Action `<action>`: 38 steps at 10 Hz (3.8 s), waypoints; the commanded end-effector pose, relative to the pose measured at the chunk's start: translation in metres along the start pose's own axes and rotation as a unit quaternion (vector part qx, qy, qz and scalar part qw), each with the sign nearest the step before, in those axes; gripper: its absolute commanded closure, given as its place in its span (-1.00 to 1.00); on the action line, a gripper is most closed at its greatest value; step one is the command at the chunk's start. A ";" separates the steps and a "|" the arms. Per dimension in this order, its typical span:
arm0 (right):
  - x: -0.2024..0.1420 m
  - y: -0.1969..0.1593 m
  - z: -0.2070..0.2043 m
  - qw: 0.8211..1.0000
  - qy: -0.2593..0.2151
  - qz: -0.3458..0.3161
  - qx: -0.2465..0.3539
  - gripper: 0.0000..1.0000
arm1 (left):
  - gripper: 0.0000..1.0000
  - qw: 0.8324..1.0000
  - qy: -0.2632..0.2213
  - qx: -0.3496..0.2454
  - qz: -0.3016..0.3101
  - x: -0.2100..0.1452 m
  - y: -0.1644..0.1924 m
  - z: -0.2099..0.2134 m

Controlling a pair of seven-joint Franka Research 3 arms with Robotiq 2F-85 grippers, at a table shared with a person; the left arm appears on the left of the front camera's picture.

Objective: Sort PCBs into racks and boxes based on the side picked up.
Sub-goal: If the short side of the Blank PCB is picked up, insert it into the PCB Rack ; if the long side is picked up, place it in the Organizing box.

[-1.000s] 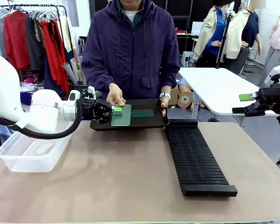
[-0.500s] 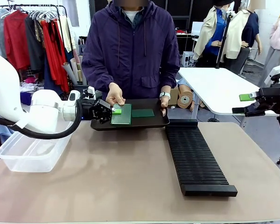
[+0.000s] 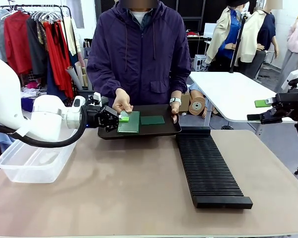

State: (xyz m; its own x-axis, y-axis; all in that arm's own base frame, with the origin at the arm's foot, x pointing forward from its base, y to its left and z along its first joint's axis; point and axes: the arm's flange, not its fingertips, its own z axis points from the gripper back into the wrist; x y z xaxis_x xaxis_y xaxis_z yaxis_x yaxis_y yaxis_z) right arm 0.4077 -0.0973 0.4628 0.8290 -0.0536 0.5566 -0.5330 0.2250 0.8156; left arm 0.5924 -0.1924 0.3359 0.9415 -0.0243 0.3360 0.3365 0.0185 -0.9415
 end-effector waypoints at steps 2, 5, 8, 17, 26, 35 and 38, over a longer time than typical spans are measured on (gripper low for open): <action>0.001 0.002 -0.001 1.000 -0.001 0.000 0.003 -1.00 | 1.00 1.000 -0.005 -0.004 -0.008 0.000 -0.001 -0.002; 0.001 0.002 -0.001 1.000 -0.001 0.000 0.003 -1.00 | 1.00 1.000 -0.005 -0.004 -0.008 0.000 -0.001 -0.002; 0.001 0.002 -0.001 1.000 -0.001 0.000 0.003 -1.00 | 1.00 1.000 -0.005 -0.004 -0.008 0.000 -0.001 -0.002; 0.001 0.002 -0.001 1.000 -0.001 0.000 0.003 -1.00 | 1.00 1.000 -0.005 -0.004 -0.008 0.000 -0.001 -0.002; 0.001 0.002 -0.001 1.000 -0.001 0.000 0.003 -1.00 | 1.00 0.977 0.071 0.192 0.057 0.042 -0.092 0.100; 0.001 0.002 -0.001 1.000 -0.001 0.000 0.003 -1.00 | 1.00 0.834 0.186 0.518 0.038 0.039 -0.174 0.189; 0.001 0.002 -0.001 1.000 -0.001 0.000 0.003 -1.00 | 1.00 0.822 0.129 0.553 0.035 0.020 -0.176 0.203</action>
State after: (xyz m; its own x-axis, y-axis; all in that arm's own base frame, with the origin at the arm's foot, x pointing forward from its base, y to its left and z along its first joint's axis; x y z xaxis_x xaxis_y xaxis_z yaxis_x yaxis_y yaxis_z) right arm 0.4077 -0.0973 0.4626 0.8294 -0.0534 0.5561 -0.5327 0.2245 0.8160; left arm 0.5706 0.0084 0.5220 0.9643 -0.2383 0.1152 0.2633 0.9069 -0.3290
